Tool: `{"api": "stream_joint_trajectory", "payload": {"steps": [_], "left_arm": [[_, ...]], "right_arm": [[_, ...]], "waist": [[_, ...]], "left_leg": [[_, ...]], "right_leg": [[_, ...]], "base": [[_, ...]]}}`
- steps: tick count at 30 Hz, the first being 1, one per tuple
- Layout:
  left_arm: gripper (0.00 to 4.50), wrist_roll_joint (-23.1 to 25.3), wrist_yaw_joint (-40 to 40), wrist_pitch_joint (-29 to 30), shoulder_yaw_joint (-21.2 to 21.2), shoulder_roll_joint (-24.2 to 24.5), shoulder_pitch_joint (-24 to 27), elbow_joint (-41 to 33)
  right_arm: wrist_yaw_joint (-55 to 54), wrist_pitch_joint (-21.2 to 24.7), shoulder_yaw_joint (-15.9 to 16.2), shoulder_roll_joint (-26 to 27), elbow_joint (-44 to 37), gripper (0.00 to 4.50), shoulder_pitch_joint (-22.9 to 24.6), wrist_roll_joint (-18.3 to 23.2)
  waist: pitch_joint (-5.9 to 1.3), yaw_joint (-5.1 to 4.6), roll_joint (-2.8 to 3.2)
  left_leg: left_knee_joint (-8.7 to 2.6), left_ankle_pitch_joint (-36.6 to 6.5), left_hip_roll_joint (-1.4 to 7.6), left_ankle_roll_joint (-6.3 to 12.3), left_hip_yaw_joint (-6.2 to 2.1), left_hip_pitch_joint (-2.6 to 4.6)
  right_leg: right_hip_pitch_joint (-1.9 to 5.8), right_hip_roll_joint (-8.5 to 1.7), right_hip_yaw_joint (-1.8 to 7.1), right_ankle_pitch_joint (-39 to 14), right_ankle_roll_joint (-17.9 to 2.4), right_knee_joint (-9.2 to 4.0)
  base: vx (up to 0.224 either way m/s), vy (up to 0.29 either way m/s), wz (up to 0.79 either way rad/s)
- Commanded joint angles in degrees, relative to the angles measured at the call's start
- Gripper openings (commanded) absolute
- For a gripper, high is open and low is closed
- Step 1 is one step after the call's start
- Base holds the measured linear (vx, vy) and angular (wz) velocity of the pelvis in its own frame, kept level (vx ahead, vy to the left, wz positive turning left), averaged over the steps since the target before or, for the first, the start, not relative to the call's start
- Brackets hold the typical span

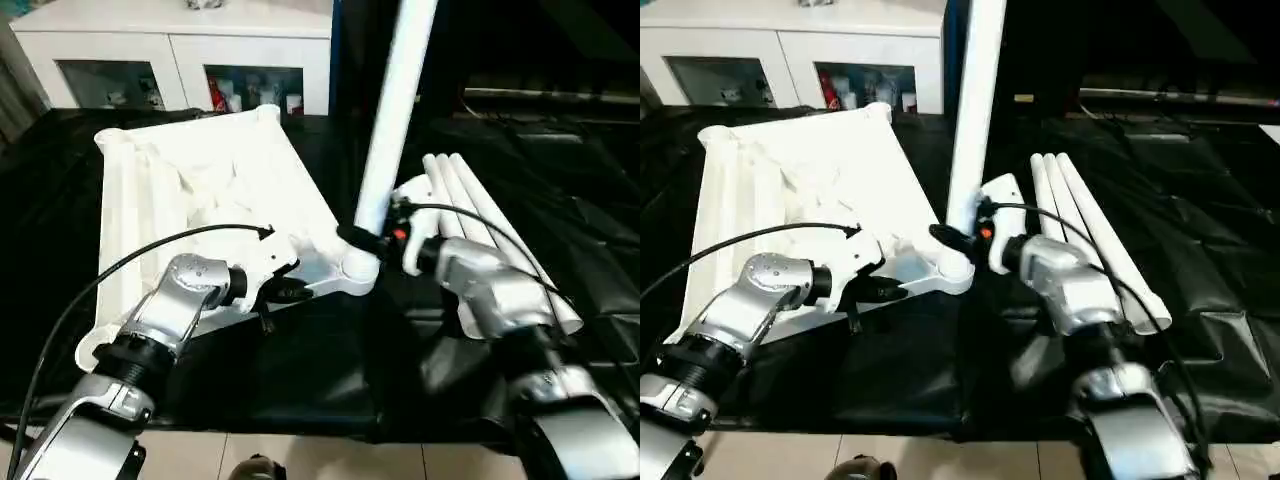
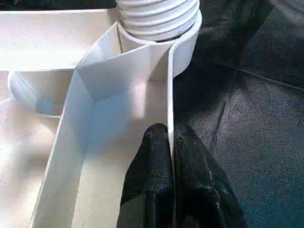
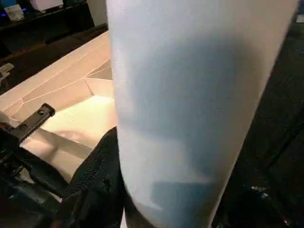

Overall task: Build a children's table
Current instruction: Insert table leg to table base

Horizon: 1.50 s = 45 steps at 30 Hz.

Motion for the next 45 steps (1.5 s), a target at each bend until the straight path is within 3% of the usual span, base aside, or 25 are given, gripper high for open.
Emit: {"api": "stream_joint_trajectory", "payload": {"steps": [1,13,18,22,27,31,33,38,40,41,45], "left_arm": [[0.00,-3.19,0.47,-2.21,1.32,-2.16,1.79,-0.96],[0.00,-2.72,1.27,-2.75,2.46,-2.40,2.25,-0.43],[0.00,-2.37,1.15,-2.87,2.35,-2.50,1.90,0.09],[0.00,-2.24,1.18,-2.79,2.22,-2.75,2.04,0.16],[0.00,-1.94,1.41,-2.99,2.29,-3.04,1.47,1.04],[0.00,-1.60,1.74,-3.49,2.33,-3.23,0.60,2.18],[0.00,-1.53,1.85,-3.53,2.35,-3.29,0.44,2.33],[0.00,-1.39,1.77,-3.74,2.50,-3.08,0.46,2.22],[0.00,-1.35,1.72,-3.83,2.49,-3.06,0.51,2.24],[0.00,-1.27,1.51,-3.97,2.37,-3.00,0.65,2.32],[0.00,-1.05,1.10,-4.10,2.00,-2.84,1.07,2.30]], "right_arm": [[-0.39,-0.17,0.17,0.15,3.20,1.90,0.06,-1.39],[4.13,-1.89,0.68,0.30,11.20,1.90,-2.02,-2.42],[3.22,-2.99,-1.29,0.64,14.47,1.90,-2.29,-1.74],[1.99,-3.65,-4.99,1.41,15.99,1.90,-0.54,0.59],[1.52,-5.08,-7.15,2.13,15.68,1.90,2.48,2.13],[0.24,-8.13,-8.85,3.25,14.53,1.90,5.58,2.79],[-0.23,-8.95,-9.19,3.50,14.36,1.90,6.09,2.76],[-1.77,-13.70,-8.85,5.11,10.51,1.90,9.48,1.73],[-1.81,-13.93,-8.80,5.30,9.97,1.90,9.83,1.73],[-2.05,-14.71,-8.07,5.42,9.00,1.90,10.53,0.99],[-2.95,-17.40,-5.38,5.27,7.03,1.90,12.10,-2.14]], "waist": [[-3.94,-0.43,-1.27],[-3.94,-0.96,-1.16],[-3.84,-1.11,-1.16],[-3.98,-1.13,-1.01],[-4.14,-1.05,-0.70],[-4.04,-0.95,-0.35],[-4.02,-1.02,-0.48],[-4.07,-1.14,0.49],[-4.16,-1.24,0.23],[-4.12,-1.19,0.67],[-4.06,-1.24,0.57]], "left_leg": [[-4.17,-13.06,3.36,0.35,-1.56,1.82],[-4.39,-14.98,3.43,0.01,-1.59,1.97],[-4.61,-17.10,3.50,-0.61,-1.68,2.09],[-4.68,-17.07,3.54,-0.48,-1.68,2.07],[-4.73,-16.62,3.53,-0.06,-1.60,2.05],[-4.89,-18.95,3.59,-0.68,-1.70,2.31],[-5.05,-19.61,3.62,-0.85,-1.81,2.27],[-5.37,-22.71,3.68,-2.19,-2.11,2.44],[-5.52,-22.75,3.67,-2.17,-2.08,2.46],[-5.54,-22.92,3.64,-2.24,-2.12,2.44],[-5.65,-23.54,3.60,-2.52,-2.14,2.36]], "right_leg": [[1.18,-4.40,2.16,-12.18,-12.15,-4.93],[0.98,-4.34,2.19,-13.52,-12.03,-5.09],[0.87,-4.41,2.16,-15.75,-11.90,-5.34],[0.90,-4.39,2.16,-14.32,-12.14,-5.24],[0.97,-4.31,2.02,-12.39,-12.44,-5.22],[0.68,-4.60,2.15,-15.36,-11.73,-5.69],[0.74,-4.65,2.11,-16.29,-11.43,-5.79],[0.43,-4.68,2.14,-18.11,-10.63,-6.07],[0.49,-4.48,2.09,-16.54,-10.80,-6.01],[0.45,-4.51,2.10,-16.45,-10.90,-5.99],[0.45,-4.63,2.14,-17.39,-10.37,-6.26]], "base": [[0.000,0.000,0.00],[0.000,0.000,0.00],[0.000,0.000,0.00],[0.000,0.000,0.00],[0.000,0.000,0.00],[0.000,0.000,0.00],[0.000,0.000,0.00],[0.000,0.000,0.00],[0.000,0.000,0.00],[0.000,0.000,0.00],[0.000,0.000,0.00]]}}
